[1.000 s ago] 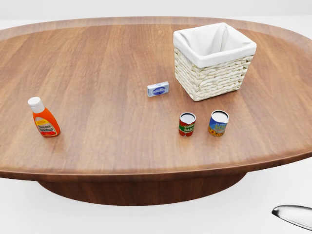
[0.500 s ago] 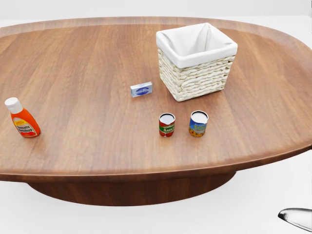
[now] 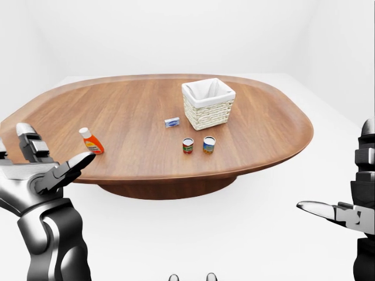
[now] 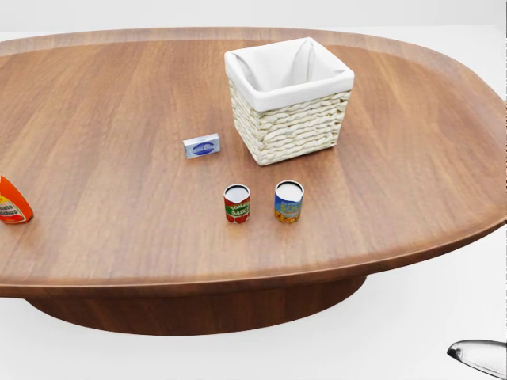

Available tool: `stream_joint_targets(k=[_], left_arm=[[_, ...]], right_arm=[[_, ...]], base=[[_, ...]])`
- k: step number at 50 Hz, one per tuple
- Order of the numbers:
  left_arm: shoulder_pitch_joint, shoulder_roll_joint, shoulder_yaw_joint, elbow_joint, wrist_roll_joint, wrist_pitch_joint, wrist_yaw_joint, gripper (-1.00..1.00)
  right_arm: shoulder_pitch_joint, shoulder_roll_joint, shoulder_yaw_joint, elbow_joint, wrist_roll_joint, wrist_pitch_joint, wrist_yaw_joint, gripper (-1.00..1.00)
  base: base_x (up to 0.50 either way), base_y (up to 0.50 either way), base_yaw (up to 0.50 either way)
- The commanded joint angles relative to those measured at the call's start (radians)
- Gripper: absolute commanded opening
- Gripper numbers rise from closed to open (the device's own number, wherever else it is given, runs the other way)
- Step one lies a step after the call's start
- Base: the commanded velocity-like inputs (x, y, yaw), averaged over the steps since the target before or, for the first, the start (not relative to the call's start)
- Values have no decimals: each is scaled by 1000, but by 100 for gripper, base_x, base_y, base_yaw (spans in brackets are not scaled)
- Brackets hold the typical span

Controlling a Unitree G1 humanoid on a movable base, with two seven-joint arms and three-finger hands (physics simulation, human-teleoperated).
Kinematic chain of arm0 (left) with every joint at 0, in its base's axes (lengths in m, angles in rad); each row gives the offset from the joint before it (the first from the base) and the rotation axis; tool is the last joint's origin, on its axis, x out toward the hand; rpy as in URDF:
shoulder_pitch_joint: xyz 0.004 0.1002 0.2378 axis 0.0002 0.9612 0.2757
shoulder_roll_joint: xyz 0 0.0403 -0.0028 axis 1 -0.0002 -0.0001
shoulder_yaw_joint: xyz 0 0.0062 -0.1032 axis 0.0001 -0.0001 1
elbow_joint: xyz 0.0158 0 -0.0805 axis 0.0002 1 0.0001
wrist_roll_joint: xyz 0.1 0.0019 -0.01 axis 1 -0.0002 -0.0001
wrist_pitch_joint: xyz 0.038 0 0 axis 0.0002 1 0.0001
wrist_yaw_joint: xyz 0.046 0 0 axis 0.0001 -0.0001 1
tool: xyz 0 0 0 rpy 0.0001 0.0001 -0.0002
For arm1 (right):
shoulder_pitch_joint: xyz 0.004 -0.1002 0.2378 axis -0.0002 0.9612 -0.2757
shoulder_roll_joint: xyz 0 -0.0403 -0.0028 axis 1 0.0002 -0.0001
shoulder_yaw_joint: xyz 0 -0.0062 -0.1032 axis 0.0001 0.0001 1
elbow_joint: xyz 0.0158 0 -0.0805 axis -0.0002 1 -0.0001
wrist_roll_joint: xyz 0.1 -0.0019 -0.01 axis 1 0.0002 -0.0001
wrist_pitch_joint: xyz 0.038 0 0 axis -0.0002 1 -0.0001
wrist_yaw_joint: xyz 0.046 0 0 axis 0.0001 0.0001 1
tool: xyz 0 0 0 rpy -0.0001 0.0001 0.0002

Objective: Pick up the tomato sauce, and put it in the basket.

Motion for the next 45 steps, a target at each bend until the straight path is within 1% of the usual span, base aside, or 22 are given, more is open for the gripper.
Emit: stream_joint_targets(k=[1, 7, 17, 23, 29, 45], left_arm=[[1, 0, 1, -2, 1, 0, 0, 100], [4, -2, 1, -1, 2, 0, -2, 100], [1, 0, 3, 3, 1, 0, -2, 100], [2, 1, 4, 2, -1, 0, -2, 100], [0, 3, 5, -2, -3, 0, 0, 100], [1, 1, 4, -3, -1, 0, 0, 100]], right_arm=[[2, -4, 1, 0, -2, 0, 1, 100], [-3, 3, 3, 0, -7, 0, 4, 100], [8, -18, 7, 0, 2, 0, -12, 100], [6, -14, 7, 0, 0, 0, -8, 100], [8, -28, 8, 0, 7, 0, -20, 100], [11, -32, 8, 0, 9, 0, -22, 100]], base=[[0, -22, 0], [0, -23, 0], [0, -23, 0], [0, -22, 0], [0, -22, 0], [0, -23, 0]])
